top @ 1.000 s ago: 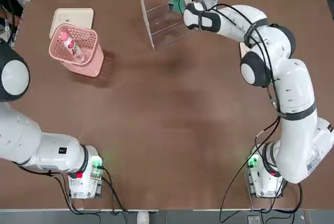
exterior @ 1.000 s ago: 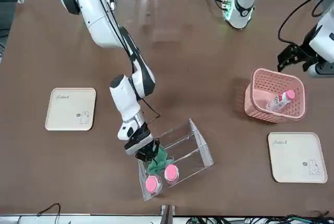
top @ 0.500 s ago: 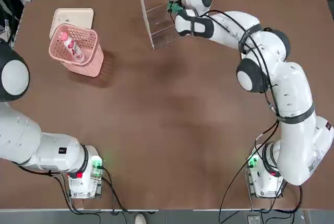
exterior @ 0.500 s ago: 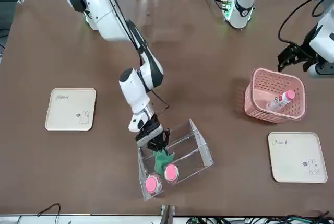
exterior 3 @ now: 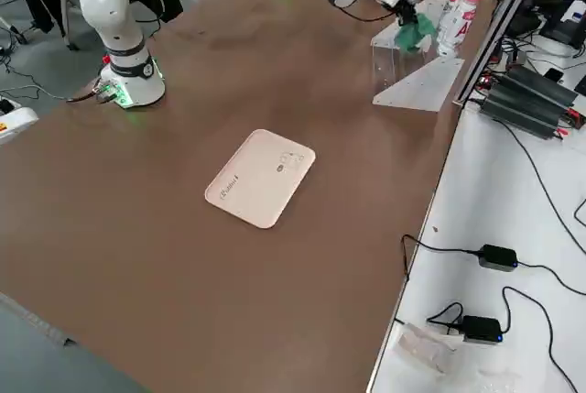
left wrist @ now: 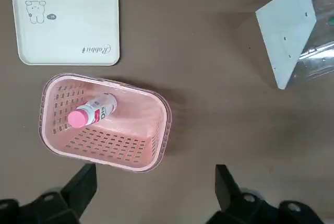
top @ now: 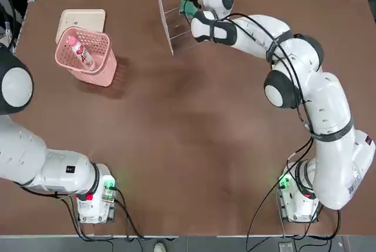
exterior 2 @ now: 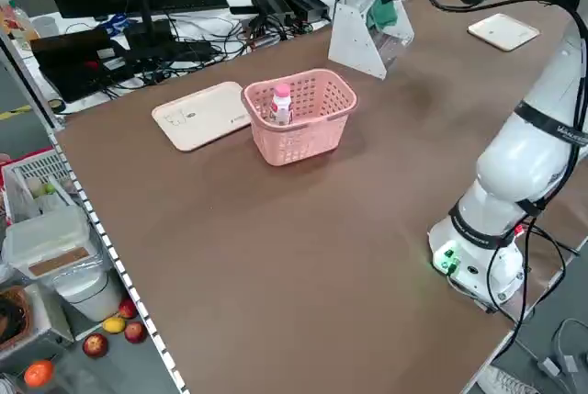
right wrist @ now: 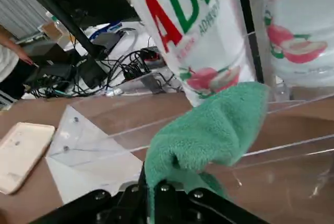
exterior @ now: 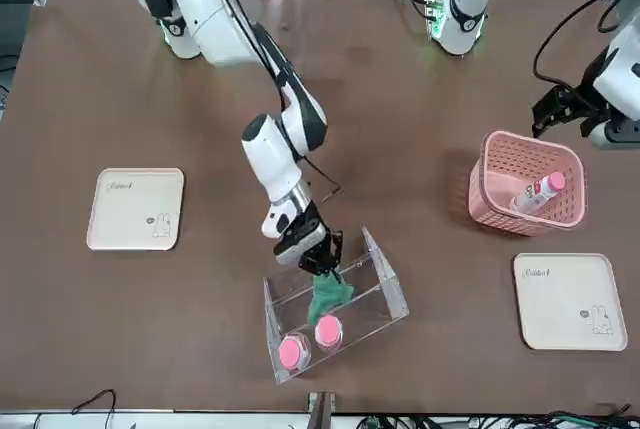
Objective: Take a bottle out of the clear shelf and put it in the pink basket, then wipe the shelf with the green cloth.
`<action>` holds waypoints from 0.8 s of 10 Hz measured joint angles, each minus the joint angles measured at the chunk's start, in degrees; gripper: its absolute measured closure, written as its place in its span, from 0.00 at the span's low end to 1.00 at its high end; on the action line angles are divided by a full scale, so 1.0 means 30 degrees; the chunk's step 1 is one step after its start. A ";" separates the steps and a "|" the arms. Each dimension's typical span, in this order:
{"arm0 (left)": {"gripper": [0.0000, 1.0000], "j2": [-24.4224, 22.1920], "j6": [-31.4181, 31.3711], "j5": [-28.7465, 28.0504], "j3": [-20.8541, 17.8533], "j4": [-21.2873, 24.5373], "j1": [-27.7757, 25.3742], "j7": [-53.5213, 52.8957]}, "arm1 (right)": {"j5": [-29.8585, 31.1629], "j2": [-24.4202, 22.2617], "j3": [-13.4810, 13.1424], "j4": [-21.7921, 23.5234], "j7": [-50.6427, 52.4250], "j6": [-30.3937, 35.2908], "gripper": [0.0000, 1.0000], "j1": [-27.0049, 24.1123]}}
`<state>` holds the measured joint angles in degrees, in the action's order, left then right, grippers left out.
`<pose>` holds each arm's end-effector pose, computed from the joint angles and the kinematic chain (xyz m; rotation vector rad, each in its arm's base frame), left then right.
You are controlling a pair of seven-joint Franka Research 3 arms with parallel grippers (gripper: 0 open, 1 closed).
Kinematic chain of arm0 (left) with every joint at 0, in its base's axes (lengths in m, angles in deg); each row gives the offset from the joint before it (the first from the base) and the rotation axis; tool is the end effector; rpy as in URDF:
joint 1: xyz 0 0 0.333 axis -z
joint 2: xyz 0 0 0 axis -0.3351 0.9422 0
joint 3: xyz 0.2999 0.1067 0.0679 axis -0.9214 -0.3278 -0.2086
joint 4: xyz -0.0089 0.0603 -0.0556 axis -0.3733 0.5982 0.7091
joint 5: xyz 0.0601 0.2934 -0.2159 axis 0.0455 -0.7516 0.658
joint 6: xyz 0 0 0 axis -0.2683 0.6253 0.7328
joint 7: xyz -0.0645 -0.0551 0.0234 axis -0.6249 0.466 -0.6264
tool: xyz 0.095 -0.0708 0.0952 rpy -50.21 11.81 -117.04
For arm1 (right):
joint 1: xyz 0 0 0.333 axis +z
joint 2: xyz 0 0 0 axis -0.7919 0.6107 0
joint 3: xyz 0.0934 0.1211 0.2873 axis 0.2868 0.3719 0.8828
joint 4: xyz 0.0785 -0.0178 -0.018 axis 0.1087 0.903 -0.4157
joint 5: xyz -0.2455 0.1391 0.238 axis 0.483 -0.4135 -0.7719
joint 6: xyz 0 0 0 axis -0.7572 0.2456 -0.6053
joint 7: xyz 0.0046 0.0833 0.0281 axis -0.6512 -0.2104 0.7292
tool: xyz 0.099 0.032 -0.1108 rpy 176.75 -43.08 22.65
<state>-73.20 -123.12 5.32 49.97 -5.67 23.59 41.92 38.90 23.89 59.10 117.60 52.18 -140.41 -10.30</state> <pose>0.5452 -0.0674 0.6109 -3.1289 0.0176 -0.0068 0.6544 0.4987 0.3158 -2.3895 -0.1507 -1.0063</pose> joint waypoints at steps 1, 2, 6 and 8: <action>0.00 0.0000 0.0000 0.0000 -0.0004 0.0000 -0.0004 0.0000 | -0.0001 -0.0004 0.0009 -0.0144 -0.0669 0.0000 0.96 0.0152; 0.00 0.0000 0.0000 0.0000 -0.0011 0.0000 -0.0012 0.0000 | -0.0001 -0.0010 0.0011 -0.0243 -0.1138 0.0000 0.96 0.0241; 0.00 0.0000 0.0000 0.0000 -0.0028 0.0000 -0.0024 0.0000 | 0.0022 -0.0895 -0.0144 0.0120 -0.0787 0.1036 0.96 -0.0200; 0.00 0.0001 0.0000 0.0000 -0.0035 0.0000 -0.0027 0.0000 | 0.0023 -0.1946 -0.0164 0.1079 -0.0124 0.2056 0.96 -0.0710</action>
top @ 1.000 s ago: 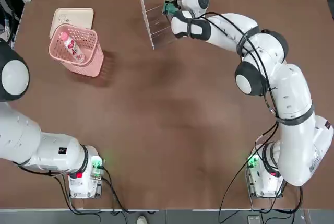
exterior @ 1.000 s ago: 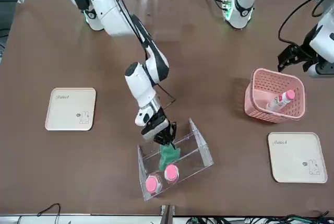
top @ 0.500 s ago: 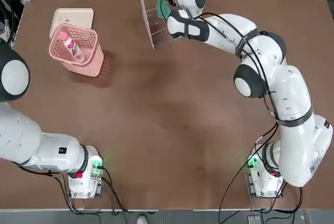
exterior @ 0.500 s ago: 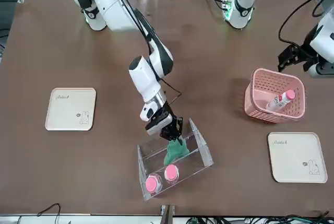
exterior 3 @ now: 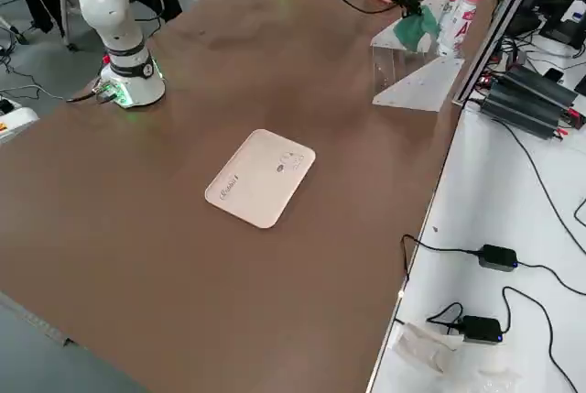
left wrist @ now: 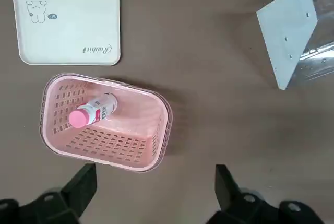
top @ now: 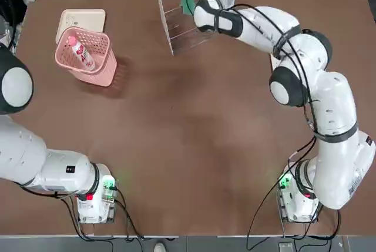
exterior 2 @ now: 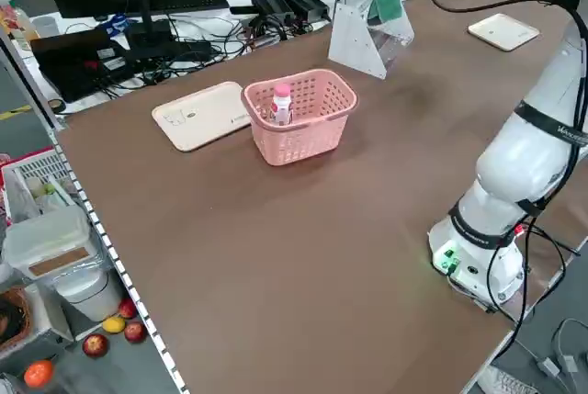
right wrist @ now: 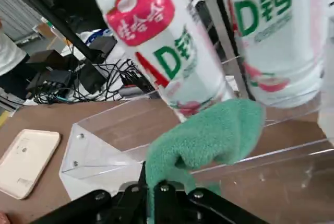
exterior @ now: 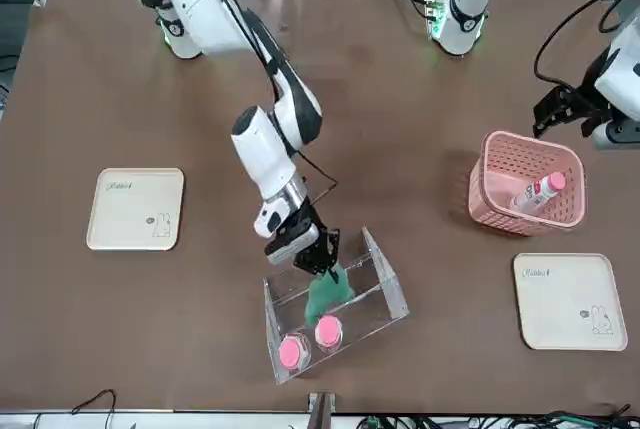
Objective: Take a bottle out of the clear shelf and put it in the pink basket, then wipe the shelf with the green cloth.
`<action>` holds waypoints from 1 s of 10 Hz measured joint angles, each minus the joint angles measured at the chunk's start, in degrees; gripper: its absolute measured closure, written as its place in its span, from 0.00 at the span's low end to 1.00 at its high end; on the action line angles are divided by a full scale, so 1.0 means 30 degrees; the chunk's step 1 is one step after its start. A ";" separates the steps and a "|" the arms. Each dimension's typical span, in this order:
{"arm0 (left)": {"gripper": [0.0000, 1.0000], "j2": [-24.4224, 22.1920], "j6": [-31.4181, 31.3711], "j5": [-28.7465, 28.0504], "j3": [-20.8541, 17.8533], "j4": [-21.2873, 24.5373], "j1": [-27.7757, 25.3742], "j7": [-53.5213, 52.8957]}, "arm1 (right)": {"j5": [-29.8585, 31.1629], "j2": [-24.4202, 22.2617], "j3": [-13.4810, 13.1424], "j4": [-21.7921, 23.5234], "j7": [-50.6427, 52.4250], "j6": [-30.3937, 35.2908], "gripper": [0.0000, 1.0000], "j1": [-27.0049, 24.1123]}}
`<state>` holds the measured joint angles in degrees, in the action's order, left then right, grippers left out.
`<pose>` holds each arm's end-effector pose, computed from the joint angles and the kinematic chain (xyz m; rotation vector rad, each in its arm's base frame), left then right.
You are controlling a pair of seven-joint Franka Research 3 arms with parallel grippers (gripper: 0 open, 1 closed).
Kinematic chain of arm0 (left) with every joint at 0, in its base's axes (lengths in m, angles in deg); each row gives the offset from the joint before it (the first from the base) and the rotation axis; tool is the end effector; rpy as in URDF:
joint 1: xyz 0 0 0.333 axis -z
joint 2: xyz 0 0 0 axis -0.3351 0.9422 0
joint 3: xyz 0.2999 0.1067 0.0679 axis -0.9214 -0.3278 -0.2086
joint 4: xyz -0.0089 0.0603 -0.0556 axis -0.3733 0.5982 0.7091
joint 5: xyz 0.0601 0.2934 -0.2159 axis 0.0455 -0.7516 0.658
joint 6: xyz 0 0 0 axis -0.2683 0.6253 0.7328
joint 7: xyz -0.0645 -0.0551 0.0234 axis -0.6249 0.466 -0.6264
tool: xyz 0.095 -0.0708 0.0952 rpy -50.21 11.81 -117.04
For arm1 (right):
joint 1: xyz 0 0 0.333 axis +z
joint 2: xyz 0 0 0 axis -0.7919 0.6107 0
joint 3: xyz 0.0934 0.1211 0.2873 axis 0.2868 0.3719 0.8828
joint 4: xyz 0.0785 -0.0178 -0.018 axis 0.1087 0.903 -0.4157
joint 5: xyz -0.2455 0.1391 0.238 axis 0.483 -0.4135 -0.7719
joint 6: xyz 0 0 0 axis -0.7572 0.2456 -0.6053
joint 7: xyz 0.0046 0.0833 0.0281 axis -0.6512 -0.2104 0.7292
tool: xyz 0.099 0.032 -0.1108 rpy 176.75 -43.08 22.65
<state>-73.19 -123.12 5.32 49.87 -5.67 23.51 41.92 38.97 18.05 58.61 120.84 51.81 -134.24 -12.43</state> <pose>0.5454 -0.0658 0.6108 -3.1288 0.0127 -0.0065 0.6635 0.4690 0.3527 -2.4277 -0.1228 -0.9417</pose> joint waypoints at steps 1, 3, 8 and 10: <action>0.00 0.0001 0.0000 0.0000 -0.0001 0.0000 0.0000 0.0000 | 0.0002 -0.0533 0.0002 0.0705 0.0286 0.0329 0.96 -0.0098; 0.00 0.0004 0.0000 0.0000 -0.0004 0.0000 -0.0001 0.0000 | 0.0004 -0.1891 0.0129 0.2719 0.0650 0.0764 0.96 -0.0090; 0.00 0.0010 0.0000 0.0000 -0.0008 -0.0001 -0.0002 0.0000 | 0.0007 -0.5153 0.1540 0.7690 0.0735 0.0821 0.96 0.0134; 0.00 0.0010 -0.0001 0.0000 -0.0041 -0.0007 -0.0012 0.0000 | 0.0007 -0.5593 0.1693 0.8289 0.0733 0.0811 0.96 0.0322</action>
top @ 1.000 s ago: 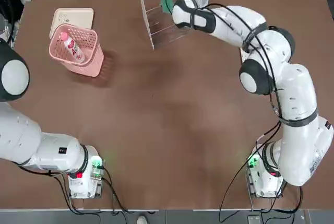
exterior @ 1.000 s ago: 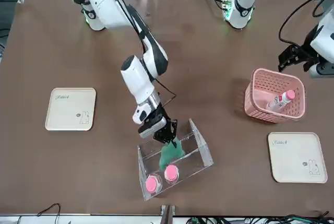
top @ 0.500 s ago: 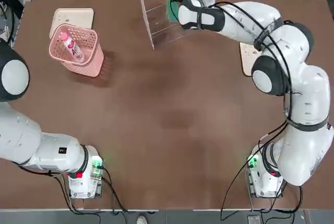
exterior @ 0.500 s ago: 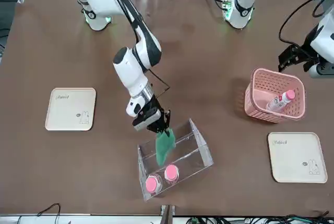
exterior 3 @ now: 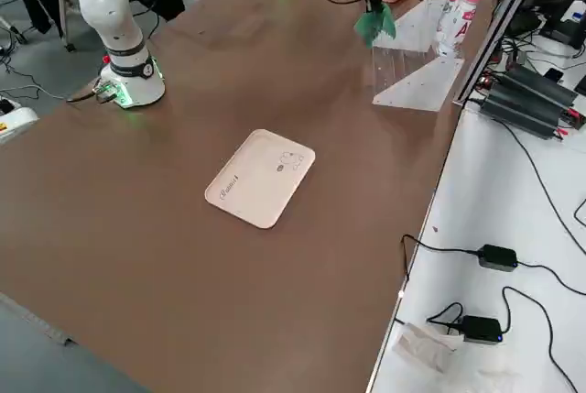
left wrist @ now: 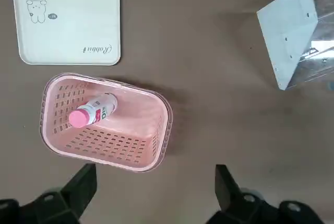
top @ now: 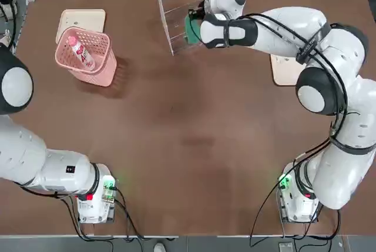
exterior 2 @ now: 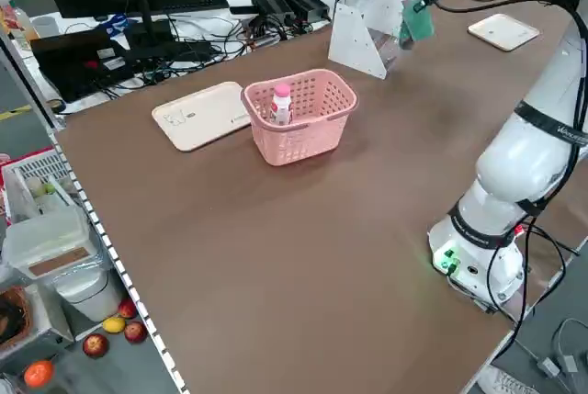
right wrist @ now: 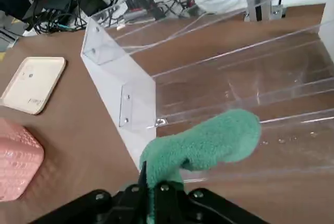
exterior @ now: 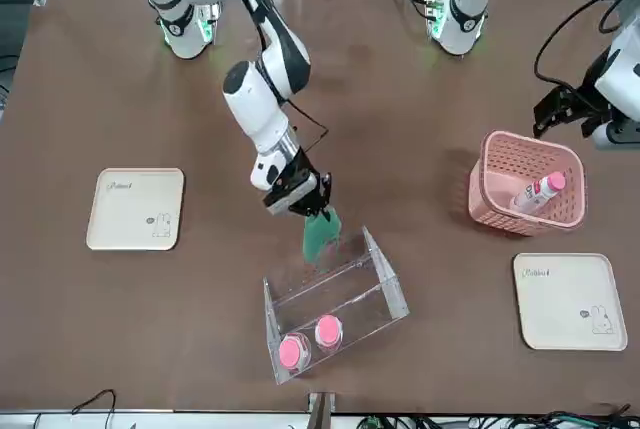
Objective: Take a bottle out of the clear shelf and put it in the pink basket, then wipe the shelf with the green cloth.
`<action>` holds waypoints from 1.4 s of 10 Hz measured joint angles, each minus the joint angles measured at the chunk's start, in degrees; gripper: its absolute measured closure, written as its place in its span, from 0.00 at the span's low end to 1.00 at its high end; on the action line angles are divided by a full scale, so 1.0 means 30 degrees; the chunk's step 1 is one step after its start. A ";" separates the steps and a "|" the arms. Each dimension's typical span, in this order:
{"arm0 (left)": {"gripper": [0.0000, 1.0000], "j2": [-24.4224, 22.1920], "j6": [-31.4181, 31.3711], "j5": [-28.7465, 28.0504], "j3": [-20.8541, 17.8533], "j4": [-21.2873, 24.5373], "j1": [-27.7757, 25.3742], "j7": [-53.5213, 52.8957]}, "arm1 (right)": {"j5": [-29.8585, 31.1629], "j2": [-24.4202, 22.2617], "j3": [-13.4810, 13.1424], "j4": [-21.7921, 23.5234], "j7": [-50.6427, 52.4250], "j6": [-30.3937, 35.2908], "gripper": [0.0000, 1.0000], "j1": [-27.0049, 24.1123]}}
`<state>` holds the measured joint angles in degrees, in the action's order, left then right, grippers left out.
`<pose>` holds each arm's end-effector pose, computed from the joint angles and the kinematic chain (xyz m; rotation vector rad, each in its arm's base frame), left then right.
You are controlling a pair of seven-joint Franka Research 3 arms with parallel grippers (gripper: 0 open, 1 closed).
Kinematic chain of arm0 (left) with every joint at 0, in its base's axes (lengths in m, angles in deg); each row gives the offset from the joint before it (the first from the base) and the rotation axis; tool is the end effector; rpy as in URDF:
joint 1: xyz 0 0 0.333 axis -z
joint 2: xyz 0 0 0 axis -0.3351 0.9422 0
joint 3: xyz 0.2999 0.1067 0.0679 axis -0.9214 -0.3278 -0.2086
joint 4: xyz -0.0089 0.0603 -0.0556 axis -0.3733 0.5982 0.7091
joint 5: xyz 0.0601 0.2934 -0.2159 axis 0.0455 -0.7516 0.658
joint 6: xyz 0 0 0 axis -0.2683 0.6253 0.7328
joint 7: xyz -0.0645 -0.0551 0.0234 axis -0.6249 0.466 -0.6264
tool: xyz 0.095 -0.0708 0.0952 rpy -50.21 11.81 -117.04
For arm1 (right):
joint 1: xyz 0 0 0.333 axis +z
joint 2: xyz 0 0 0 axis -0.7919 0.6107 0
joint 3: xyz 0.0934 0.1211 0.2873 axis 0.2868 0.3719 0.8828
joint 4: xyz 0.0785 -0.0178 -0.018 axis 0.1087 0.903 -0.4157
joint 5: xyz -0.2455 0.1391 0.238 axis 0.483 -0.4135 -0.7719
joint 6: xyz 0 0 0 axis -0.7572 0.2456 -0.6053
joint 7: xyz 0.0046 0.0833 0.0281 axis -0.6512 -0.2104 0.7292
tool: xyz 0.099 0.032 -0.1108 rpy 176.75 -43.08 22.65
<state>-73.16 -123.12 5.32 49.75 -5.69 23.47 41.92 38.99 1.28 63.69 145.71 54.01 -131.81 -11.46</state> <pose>0.5457 -0.0643 0.6107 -3.1286 0.0083 -0.0063 0.5554 0.4647 0.3490 -2.5286 -0.2526 -0.6948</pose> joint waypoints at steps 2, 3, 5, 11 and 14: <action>0.00 -0.0001 0.0000 0.0000 -0.0105 -0.0024 -0.0111 0.0000 | 0.0035 -0.0325 -0.0024 0.0146 0.0560 -0.0067 0.96 0.0011; 0.00 -0.0001 0.0000 0.0000 -0.0138 -0.0029 -0.0149 0.0000 | 0.0036 -0.0351 -0.0073 0.0174 0.1623 -0.0633 0.96 -0.0013; 0.00 -0.0009 0.0000 0.0000 -0.0142 -0.0041 -0.0152 0.0000 | 0.0036 0.0100 -0.0076 0.0707 0.2991 -0.2709 0.96 -0.0028; 0.00 -0.0036 0.0000 0.0257 -0.0140 -0.0060 -0.0144 0.0000 | 0.1591 0.3172 0.0013 0.0193 0.3300 -0.6220 0.96 0.0172; 0.00 0.0059 0.0000 0.1183 -0.0130 -0.0044 -0.0123 0.0000 | 0.1783 0.4427 -0.0115 -0.1857 0.3306 -0.6709 0.96 0.0185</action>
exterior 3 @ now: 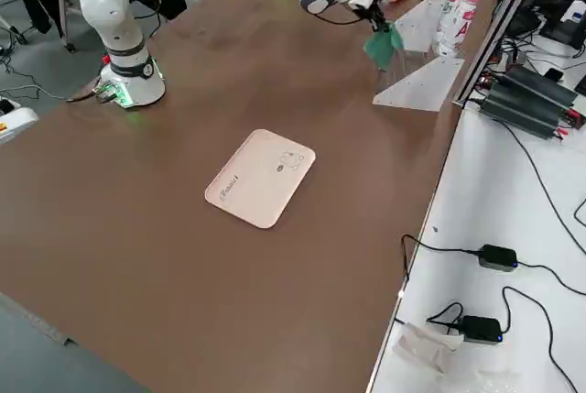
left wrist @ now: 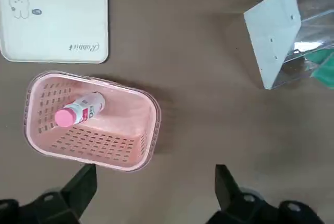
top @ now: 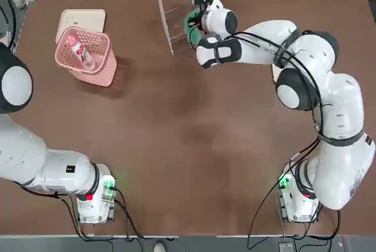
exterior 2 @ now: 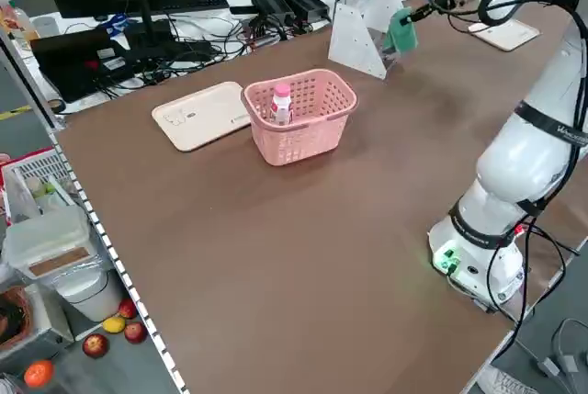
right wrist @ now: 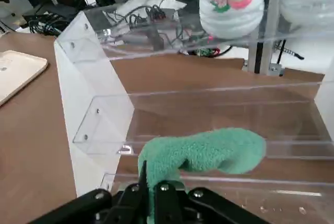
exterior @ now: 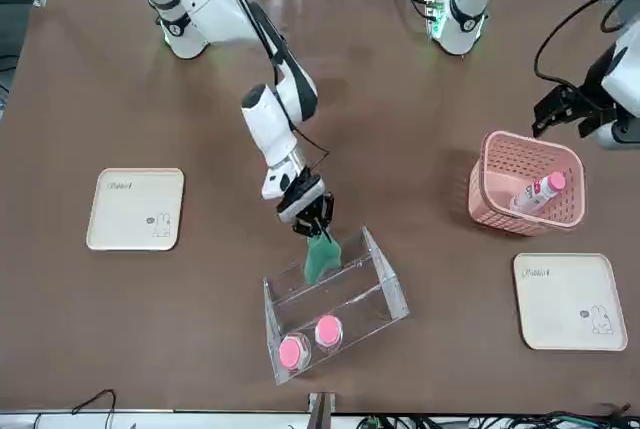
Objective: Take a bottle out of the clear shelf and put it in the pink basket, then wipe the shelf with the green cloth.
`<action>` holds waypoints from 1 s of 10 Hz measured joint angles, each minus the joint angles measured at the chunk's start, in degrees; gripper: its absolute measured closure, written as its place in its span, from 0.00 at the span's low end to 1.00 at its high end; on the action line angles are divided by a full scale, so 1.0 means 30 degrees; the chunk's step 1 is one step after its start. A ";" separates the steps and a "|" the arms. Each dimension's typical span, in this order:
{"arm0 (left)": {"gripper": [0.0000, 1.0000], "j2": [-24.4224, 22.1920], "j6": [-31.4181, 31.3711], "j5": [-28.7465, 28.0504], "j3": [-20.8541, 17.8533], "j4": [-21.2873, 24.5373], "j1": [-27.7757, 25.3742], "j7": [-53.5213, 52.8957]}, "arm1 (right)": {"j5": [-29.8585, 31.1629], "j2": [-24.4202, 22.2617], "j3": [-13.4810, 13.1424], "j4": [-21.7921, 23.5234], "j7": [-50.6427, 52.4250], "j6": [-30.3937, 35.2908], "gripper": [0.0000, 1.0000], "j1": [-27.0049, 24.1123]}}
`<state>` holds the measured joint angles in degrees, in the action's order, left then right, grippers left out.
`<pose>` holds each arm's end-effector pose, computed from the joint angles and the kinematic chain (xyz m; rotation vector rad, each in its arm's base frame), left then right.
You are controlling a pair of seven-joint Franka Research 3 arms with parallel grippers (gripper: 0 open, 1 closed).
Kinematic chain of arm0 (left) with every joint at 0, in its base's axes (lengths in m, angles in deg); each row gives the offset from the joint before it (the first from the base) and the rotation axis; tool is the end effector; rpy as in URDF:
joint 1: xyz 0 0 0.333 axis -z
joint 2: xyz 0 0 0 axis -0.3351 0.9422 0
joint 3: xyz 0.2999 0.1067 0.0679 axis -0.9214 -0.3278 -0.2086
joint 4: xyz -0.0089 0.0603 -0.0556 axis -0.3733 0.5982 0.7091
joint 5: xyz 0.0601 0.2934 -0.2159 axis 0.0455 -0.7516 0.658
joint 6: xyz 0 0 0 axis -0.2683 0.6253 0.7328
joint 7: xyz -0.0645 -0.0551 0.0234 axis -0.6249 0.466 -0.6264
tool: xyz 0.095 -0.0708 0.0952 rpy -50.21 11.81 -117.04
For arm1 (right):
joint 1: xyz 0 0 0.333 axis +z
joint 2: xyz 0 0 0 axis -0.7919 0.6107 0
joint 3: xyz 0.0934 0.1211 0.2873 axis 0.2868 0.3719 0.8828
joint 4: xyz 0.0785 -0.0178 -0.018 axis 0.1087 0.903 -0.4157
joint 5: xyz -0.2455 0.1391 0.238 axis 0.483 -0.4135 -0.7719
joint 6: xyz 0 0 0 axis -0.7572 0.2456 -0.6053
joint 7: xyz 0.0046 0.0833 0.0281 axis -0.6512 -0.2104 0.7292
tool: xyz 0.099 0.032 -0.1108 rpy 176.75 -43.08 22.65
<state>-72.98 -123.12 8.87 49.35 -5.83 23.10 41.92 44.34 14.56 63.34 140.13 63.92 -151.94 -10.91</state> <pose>0.5464 -0.0670 0.6102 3.0937 0.0048 -0.0059 0.5879 0.4761 0.2827 -2.4647 -0.4993 -1.1003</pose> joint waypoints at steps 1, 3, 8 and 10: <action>0.00 0.0015 0.0000 0.0020 0.0023 0.0001 0.0051 0.0000 | 0.0000 0.0094 -0.0099 -0.0504 0.0001 0.0000 0.96 -0.0080; 0.00 0.0015 0.0000 0.0021 0.0086 0.0002 0.0116 0.0000 | 0.0019 0.0432 -0.0192 -0.0859 0.0039 -0.0227 0.96 -0.0280; 0.00 0.0015 0.0000 0.0021 0.0007 0.0001 0.0023 0.0000 | 0.0156 0.1944 -0.0173 -0.1074 0.0046 -0.1484 0.96 -0.0256; 0.00 0.0015 0.0000 0.0021 -0.0029 0.0001 -0.0017 0.0000 | 0.0148 0.2005 -0.0138 -0.1075 0.0028 -0.1626 0.96 -0.0176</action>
<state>-72.94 -123.12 8.94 49.27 -5.82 23.05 41.92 44.78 20.57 62.93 136.91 64.01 -156.82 -11.43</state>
